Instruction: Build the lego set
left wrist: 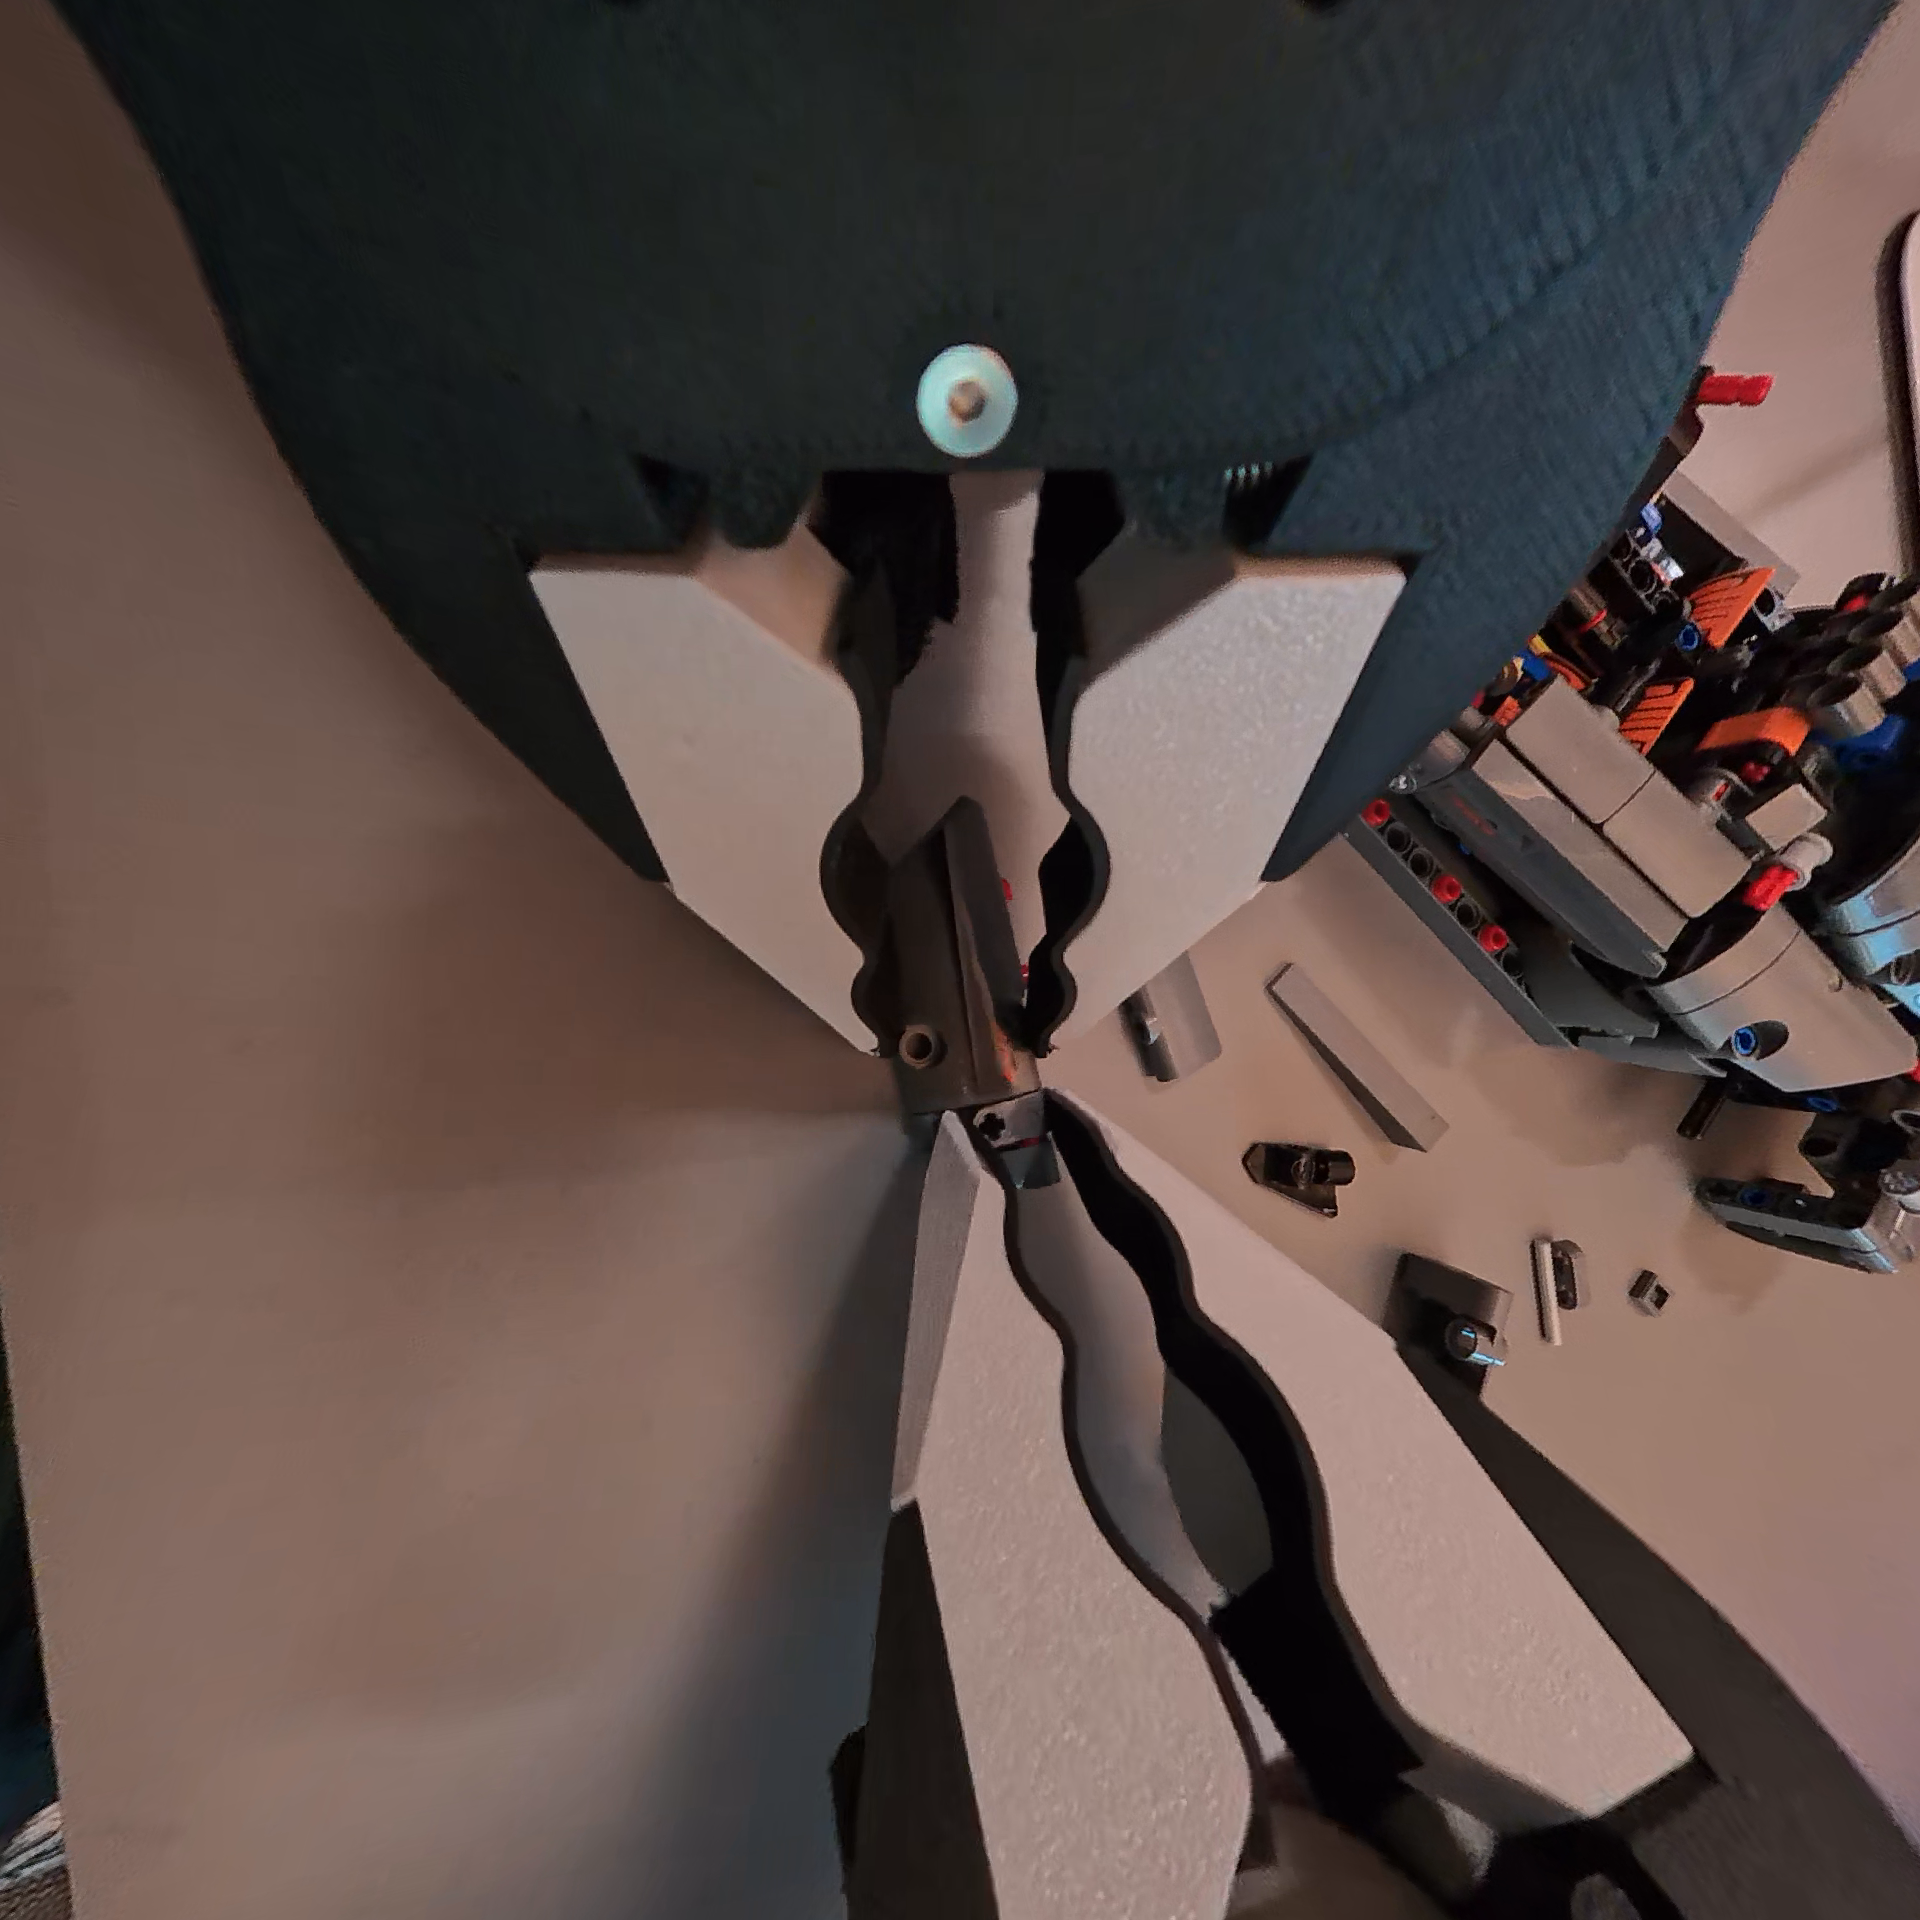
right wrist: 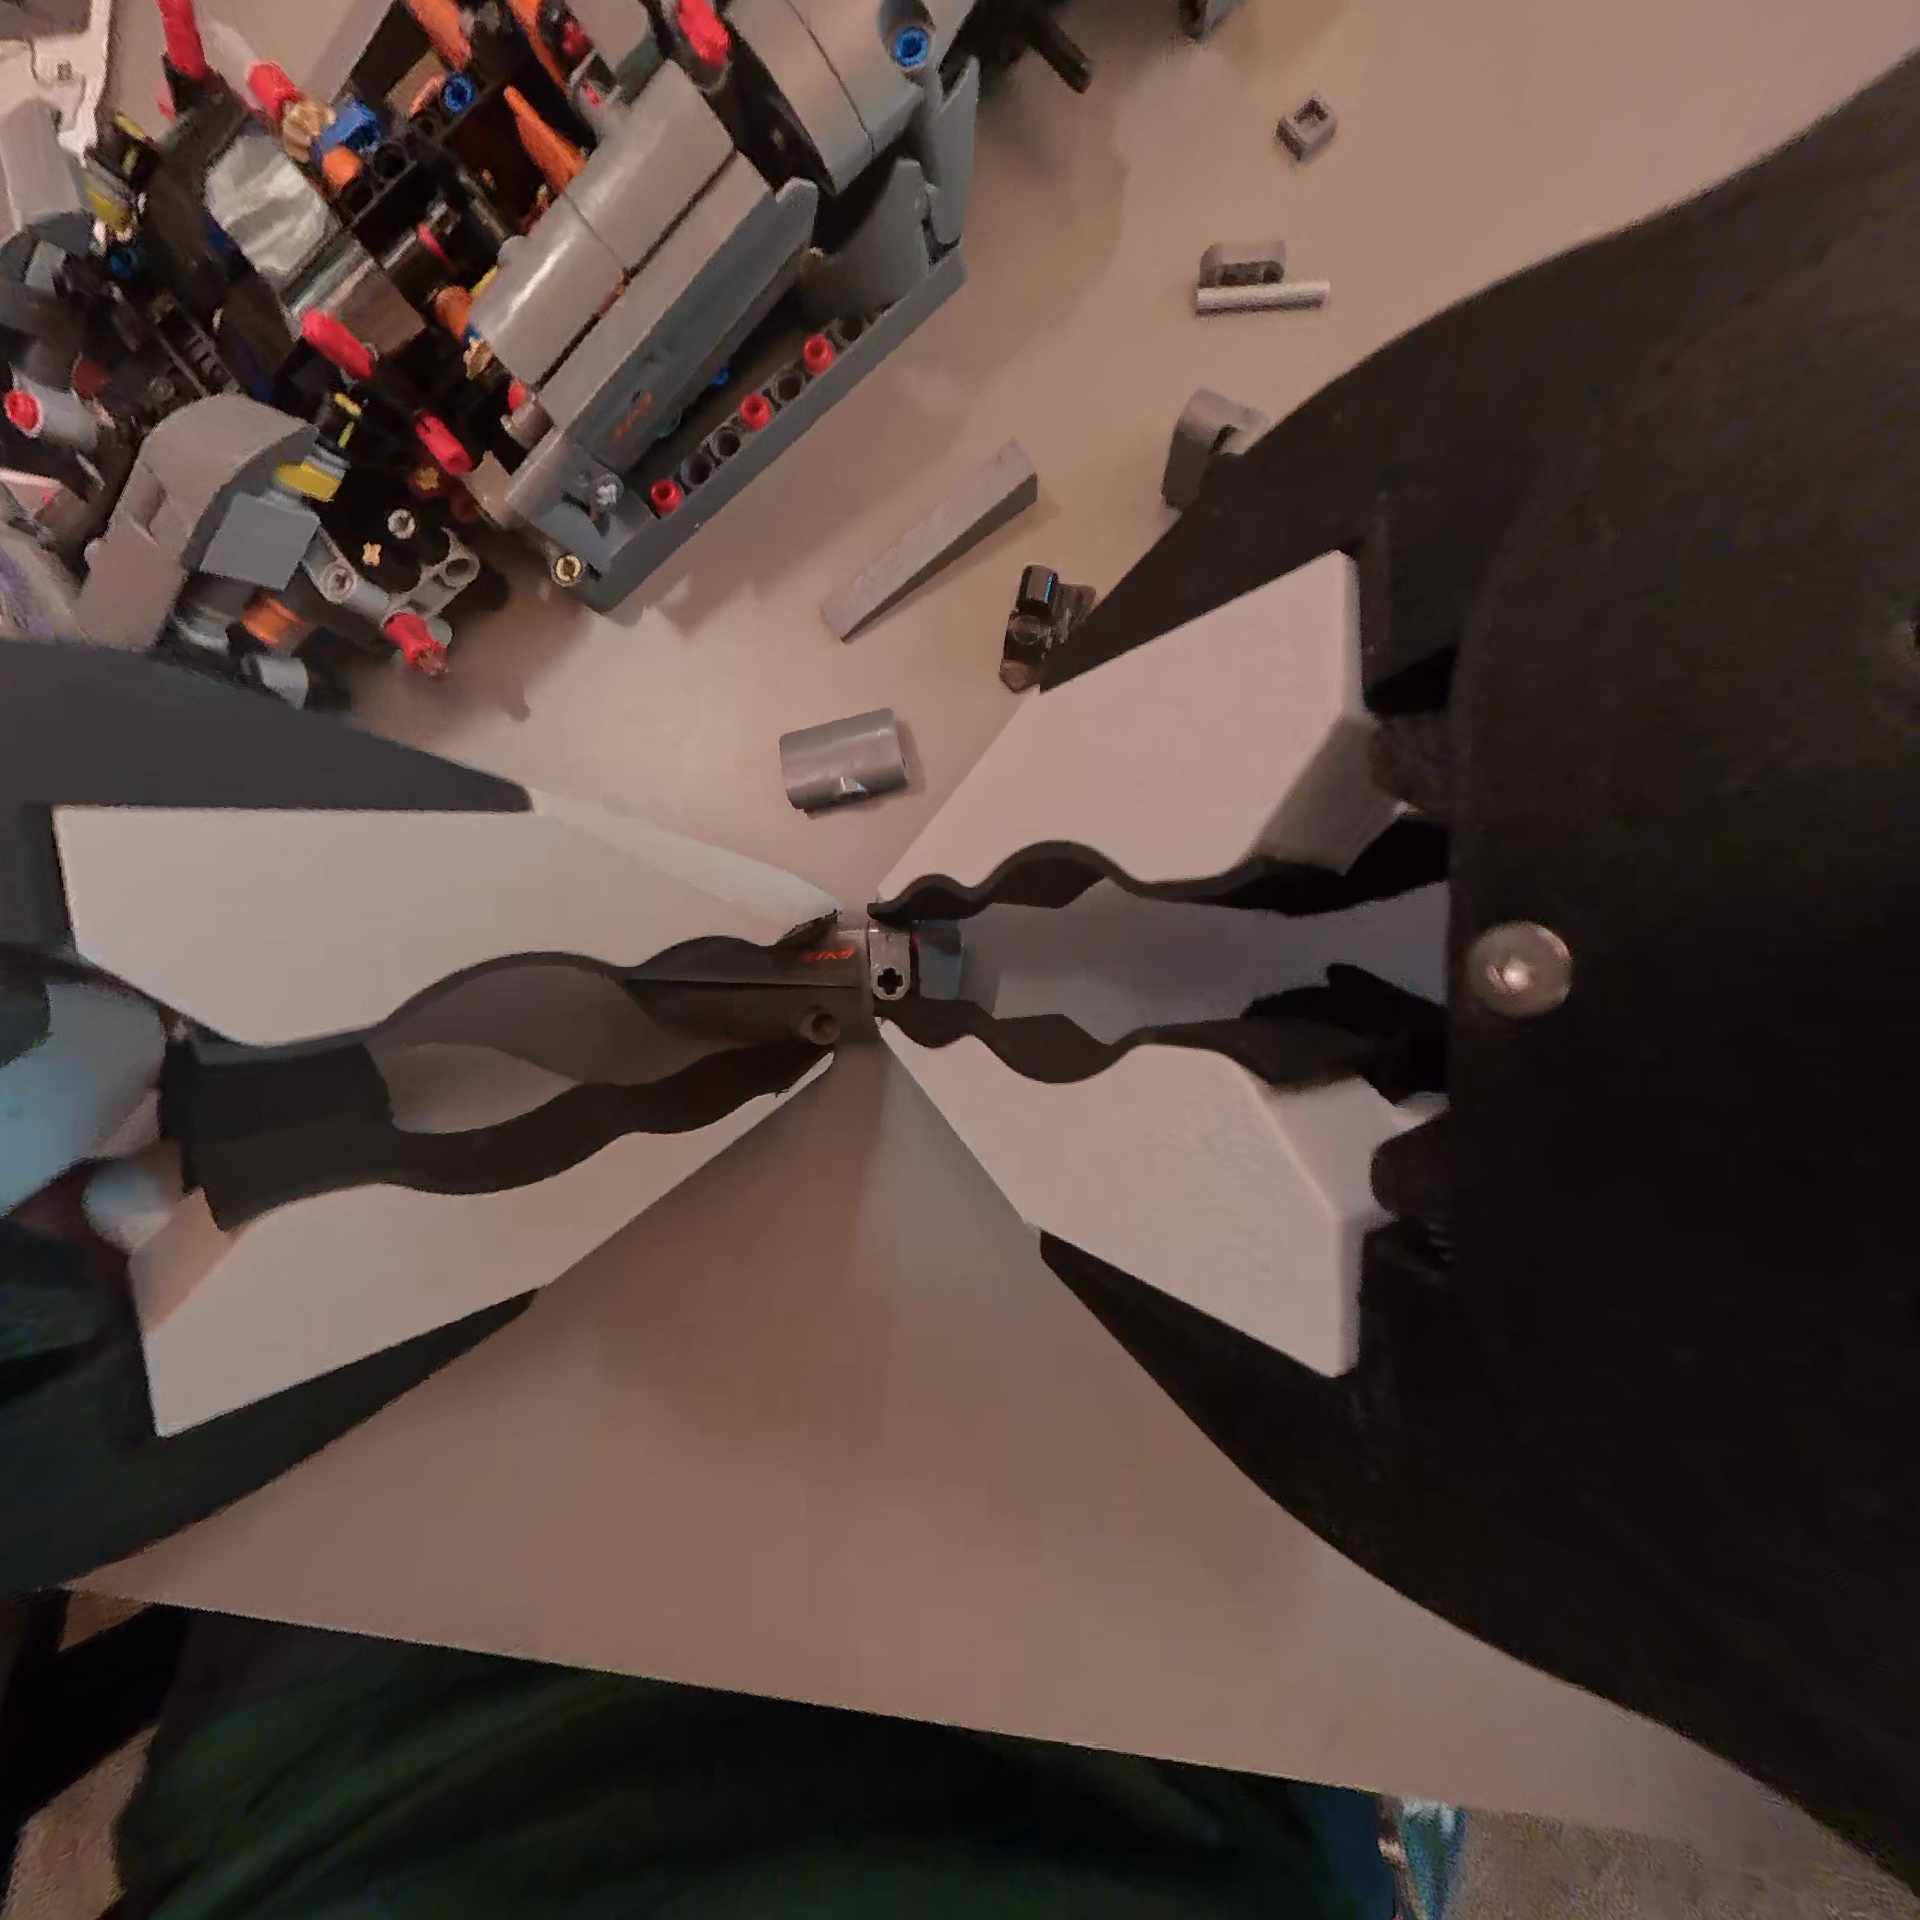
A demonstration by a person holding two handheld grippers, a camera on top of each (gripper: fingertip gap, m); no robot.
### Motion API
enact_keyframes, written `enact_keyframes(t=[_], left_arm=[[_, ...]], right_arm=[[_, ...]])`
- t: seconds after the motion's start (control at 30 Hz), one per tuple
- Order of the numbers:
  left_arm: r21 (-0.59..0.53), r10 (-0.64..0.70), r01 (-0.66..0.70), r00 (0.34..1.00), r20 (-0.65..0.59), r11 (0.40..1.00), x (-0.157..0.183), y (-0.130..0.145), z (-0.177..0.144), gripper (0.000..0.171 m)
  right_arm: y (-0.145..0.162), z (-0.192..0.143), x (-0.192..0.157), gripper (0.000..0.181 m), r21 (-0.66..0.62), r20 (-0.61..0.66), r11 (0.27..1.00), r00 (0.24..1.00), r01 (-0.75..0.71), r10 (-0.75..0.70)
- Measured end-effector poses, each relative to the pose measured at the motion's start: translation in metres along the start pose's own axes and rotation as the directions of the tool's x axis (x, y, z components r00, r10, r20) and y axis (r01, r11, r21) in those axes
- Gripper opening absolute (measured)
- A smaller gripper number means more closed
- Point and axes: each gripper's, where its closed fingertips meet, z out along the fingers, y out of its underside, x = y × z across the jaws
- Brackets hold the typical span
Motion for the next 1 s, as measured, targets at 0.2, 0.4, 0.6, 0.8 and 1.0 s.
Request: enact_keyframes(t=[0.2,0.4,0.6,0.8,1.0], left_arm=[[0.014,-0.046,0.046,0.999,0.022,0.999,0.000,0.002,-0.001,0.023],[0.017,-0.044,0.044,0.999,0.008,0.999,0.001,0.002,-0.001,0.023],[0.020,-0.041,0.041,0.999,0.009,0.999,0.001,0.001,-0.001,0.023],[0.018,-0.047,0.047,0.999,0.002,0.999,0.002,0.001,-0.001,0.023],[0.096,-0.044,0.045,0.999,-0.011,0.994,0.009,-0.016,0.008,0.024]], right_arm=[[-0.003,-0.016,0.002,0.026,0.085,-0.079,0.995,0.995,-0.050,0.057],[0.007,-0.012,0.004,0.008,0.096,-0.060,0.990,0.992,-0.101,0.108],[0.007,-0.010,0.004,0.002,0.134,-0.035,0.982,0.990,-0.130,0.136],[0.006,-0.009,0.005,0.001,0.131,-0.018,0.982,0.991,-0.132,0.136],[-0.037,0.000,-0.028,0.000,0.265,0.150,0.960,0.987,-0.091,0.052]])
